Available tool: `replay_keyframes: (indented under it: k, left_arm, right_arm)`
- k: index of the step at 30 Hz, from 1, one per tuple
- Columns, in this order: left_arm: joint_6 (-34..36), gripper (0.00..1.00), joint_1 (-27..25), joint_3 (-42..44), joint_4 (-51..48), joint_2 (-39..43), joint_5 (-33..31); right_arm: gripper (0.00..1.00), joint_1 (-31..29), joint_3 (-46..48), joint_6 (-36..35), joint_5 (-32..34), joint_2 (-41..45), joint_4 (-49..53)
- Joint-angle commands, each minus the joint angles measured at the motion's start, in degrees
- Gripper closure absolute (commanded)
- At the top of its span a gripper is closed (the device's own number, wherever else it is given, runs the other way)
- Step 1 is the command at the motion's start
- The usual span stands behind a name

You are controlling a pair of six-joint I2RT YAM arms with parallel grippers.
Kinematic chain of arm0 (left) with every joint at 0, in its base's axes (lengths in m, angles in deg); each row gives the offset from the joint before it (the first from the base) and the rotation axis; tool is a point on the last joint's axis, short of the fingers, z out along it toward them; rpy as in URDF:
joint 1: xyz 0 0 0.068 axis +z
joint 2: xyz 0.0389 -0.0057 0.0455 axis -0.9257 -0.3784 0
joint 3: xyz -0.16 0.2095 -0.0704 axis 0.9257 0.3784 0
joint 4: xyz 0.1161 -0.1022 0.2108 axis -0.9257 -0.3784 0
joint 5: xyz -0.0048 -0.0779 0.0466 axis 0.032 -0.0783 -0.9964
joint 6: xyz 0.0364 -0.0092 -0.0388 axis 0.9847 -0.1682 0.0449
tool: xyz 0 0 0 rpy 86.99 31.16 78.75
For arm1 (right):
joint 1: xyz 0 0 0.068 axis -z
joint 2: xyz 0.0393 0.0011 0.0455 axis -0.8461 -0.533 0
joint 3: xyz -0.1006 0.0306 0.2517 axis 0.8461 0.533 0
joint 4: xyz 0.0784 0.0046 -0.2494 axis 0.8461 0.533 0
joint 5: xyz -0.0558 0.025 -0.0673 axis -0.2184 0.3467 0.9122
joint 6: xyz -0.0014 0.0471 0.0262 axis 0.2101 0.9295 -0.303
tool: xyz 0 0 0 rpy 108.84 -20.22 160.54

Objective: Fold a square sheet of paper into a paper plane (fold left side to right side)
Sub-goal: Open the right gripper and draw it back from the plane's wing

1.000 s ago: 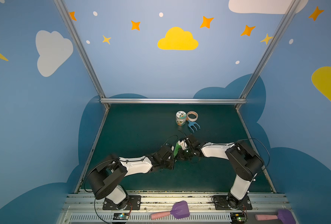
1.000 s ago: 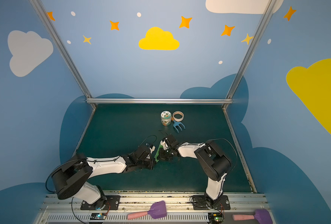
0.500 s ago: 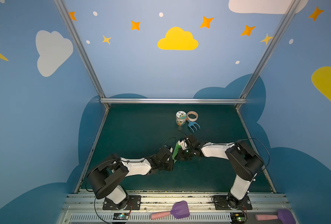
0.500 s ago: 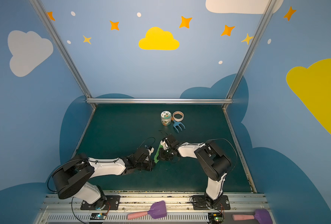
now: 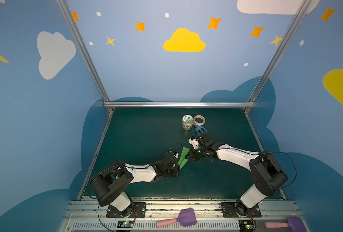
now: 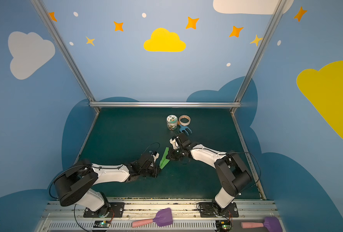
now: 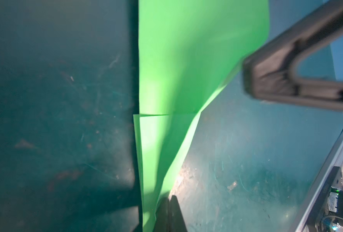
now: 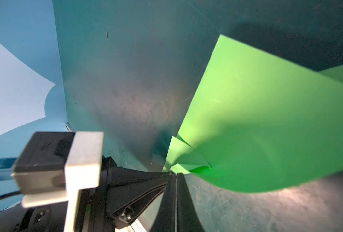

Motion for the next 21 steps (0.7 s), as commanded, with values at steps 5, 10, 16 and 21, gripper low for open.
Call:
replay_keyframes:
  k: [5,10,16,21]
  left_arm:
    - [0.2,0.97,0.2,1.5,-3.0,-0.3,-0.8]
    - [0.2,0.97,0.2,1.6,-2.8,-0.5,-0.5]
    - [0.4,0.97,0.2,1.6,-3.0,-0.2,-0.4]
    - [0.4,0.97,0.3,1.9,-3.1,-0.1,-0.5]
  right_arm:
    - [1.00,-3.5,0.8,-4.4,2.8,-0.4,4.8]
    - [1.00,-6.5,-1.3,-4.7,3.8,-3.2,4.9]
    - [1.00,-8.5,-3.9,-4.8,4.4,-6.5,4.7]
    - [1.00,-8.6,-4.8,-5.2,5.3,-8.5,5.1]
